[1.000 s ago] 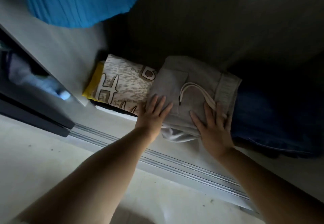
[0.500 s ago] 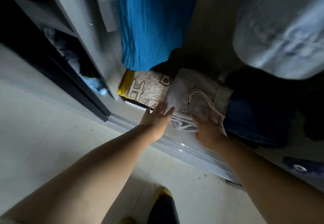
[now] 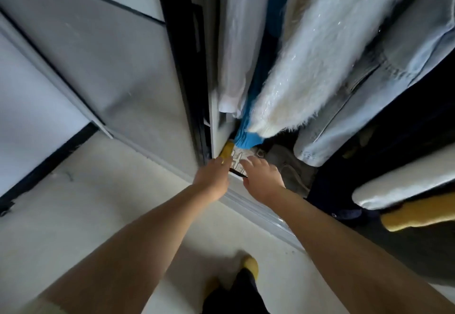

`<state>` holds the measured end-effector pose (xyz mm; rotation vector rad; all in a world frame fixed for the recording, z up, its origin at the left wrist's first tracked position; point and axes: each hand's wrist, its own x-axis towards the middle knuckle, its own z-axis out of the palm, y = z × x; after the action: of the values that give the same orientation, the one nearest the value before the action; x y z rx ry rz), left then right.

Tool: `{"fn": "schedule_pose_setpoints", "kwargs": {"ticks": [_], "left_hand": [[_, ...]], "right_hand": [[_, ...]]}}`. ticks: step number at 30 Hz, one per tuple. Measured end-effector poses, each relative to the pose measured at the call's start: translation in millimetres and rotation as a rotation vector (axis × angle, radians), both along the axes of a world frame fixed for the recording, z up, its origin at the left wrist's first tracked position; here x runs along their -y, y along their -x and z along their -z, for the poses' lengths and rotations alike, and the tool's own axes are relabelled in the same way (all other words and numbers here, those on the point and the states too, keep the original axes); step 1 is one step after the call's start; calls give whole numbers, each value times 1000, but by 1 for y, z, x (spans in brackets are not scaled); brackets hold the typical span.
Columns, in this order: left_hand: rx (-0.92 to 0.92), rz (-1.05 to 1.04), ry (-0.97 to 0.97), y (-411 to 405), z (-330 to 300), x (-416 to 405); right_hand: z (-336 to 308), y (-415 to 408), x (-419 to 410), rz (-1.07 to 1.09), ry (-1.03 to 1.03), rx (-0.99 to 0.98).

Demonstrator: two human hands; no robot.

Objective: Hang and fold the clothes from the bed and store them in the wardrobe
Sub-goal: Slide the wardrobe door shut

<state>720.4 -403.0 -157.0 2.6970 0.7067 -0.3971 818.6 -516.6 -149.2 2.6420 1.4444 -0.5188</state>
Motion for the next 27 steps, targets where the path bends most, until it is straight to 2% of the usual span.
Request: {"fn": "schedule_pose_setpoints", "kwargs": {"ticks": [8, 13, 15, 19, 22, 25, 27], "left_hand": [[218, -173, -27, 25, -83, -21], [465, -303, -38, 12, -159, -67], [559, -362, -40, 5, -187, -80], [777, -438, -48, -8, -241, -99], [839, -521, 17, -14, -260, -102], [926, -529, 95, -23, -274, -105], [987, -532, 127, -28, -283, -107]], "right_hand": [[-101, 23, -31, -235, -179, 54], [-200, 11, -80, -542, -392, 307], [-240, 1, -97, -598, -520, 370], [-324, -16, -136, -716, -611, 498], [-365, -19, -155, -755, -574, 687], [-391, -18, -169, -753, -440, 910], [-402, -17, -176, -739, -350, 980]]}}
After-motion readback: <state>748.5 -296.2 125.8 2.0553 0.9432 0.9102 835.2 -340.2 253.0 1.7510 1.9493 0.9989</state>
